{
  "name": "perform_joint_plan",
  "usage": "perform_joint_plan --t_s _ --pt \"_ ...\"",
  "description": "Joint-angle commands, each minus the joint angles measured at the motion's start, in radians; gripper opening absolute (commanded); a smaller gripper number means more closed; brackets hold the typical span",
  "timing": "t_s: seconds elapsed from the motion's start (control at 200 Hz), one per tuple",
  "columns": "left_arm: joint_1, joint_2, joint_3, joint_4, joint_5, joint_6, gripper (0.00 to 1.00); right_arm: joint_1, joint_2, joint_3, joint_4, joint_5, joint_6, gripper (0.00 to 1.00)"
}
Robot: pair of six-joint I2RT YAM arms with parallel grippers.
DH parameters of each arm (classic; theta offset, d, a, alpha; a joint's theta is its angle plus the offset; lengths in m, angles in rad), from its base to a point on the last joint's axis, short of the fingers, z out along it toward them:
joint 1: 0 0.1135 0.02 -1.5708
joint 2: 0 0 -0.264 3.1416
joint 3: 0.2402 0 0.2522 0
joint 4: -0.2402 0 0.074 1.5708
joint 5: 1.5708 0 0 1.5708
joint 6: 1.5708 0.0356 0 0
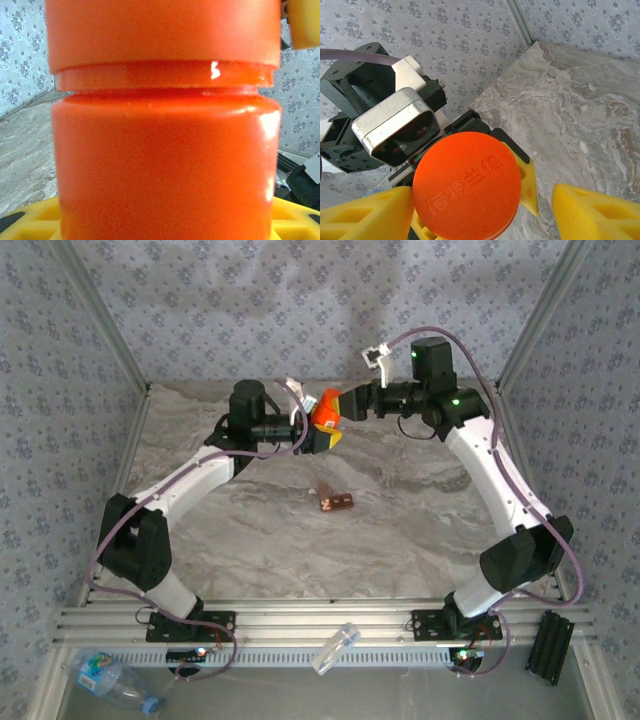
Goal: Sort the pills into containers
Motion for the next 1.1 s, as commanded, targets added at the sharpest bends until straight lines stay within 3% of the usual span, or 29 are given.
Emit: perform_joint_plan --t_s 0.0,0.19,0.33,0.435,0.65,0.75,0.964,1.049,1.094 --pt "-0.006 0.001 0.043 0.015 0.034 0.014 0.0 0.009 0.011 0.04 0.022 -0.038 0.012 0.69" --pt "-0.01 0.0 0.049 0.016 0.023 0.015 0.0 0.033 0.005 0.019 0.03 -0.009 0.024 0.47" --pt "-0.017 -0.007 0.042 0.022 -0.028 0.019 0.0 0.062 -0.031 -0.06 0.101 0.1 0.091 0.43" --pt "-0.029 -0.021 0.018 0.044 -0.129 0.03 0.0 0.094 -0.065 -0.145 0.19 0.218 0.19 0.41" --pt "-0.087 -0.053 -0.052 0.158 -0.371 0.05 0.0 0.224 -0.063 -0.214 0.265 0.529 0.344 0.41" --pt "-0.116 -0.053 -0.067 0.194 -0.449 0.055 0.0 0.252 -0.039 -0.212 0.301 0.585 0.394 0.41" --pt "-0.124 -0.046 -0.075 0.211 -0.474 0.045 0.0 0.225 -0.032 -0.192 0.304 0.528 0.396 0.46" --pt "-0.116 -0.047 -0.076 0.206 -0.478 0.04 0.0 0.178 -0.063 -0.199 0.319 0.477 0.396 0.54" --pt "-0.109 -0.048 -0.077 0.206 -0.488 0.033 0.0 0.149 -0.089 -0.21 0.331 0.441 0.399 0.63"
